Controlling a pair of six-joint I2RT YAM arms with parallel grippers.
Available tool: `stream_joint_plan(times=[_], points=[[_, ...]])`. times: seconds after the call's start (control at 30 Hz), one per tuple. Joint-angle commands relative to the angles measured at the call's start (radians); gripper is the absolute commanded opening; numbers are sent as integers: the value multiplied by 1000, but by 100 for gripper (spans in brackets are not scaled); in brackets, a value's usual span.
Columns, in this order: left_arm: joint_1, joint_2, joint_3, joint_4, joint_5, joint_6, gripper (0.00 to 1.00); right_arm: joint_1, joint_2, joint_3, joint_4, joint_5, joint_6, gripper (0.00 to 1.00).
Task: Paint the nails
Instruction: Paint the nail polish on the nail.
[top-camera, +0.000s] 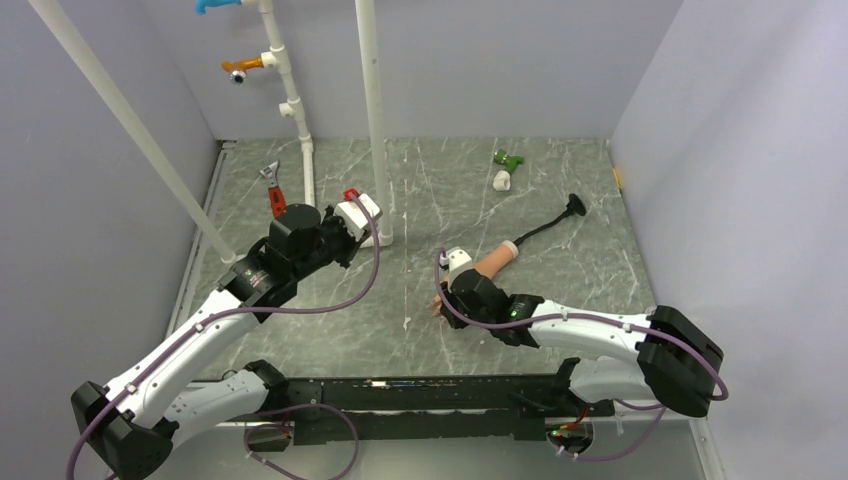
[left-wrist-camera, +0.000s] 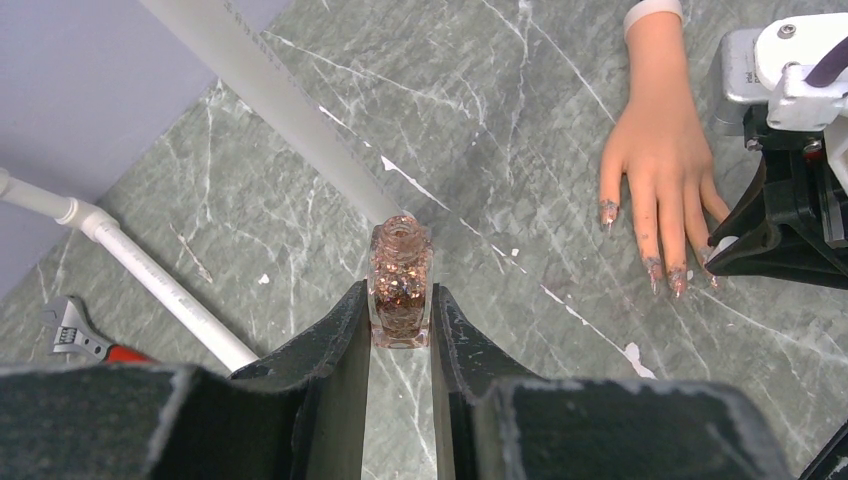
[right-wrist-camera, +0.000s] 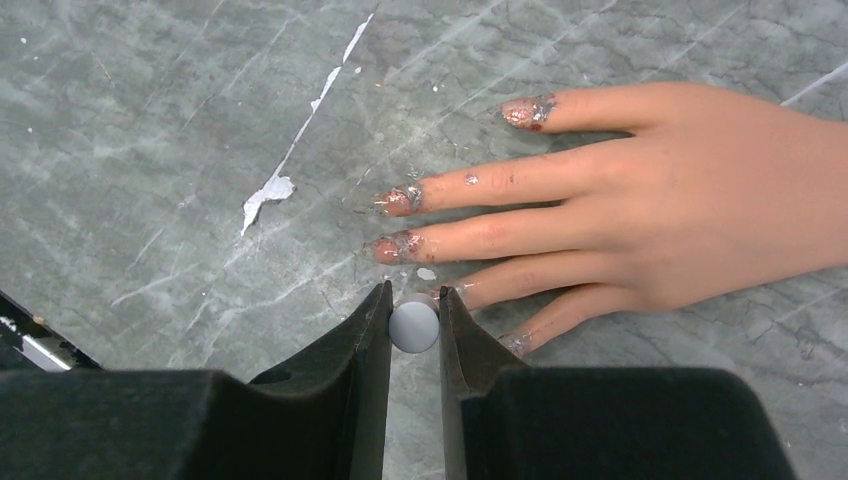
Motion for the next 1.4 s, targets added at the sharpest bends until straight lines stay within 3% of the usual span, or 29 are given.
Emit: stream_joint_plan(times=[0.0,0.47,1.37], points=[[-6,-7,35,29,-11,18,0,2,-14,42,46,20,-14,0],[-6,-17,35,29,-14,19,0,2,-79,52,2,47,-14,0],[-6,-13,36,25,-12,21,0,2,-41,-16,46,22,17,0]])
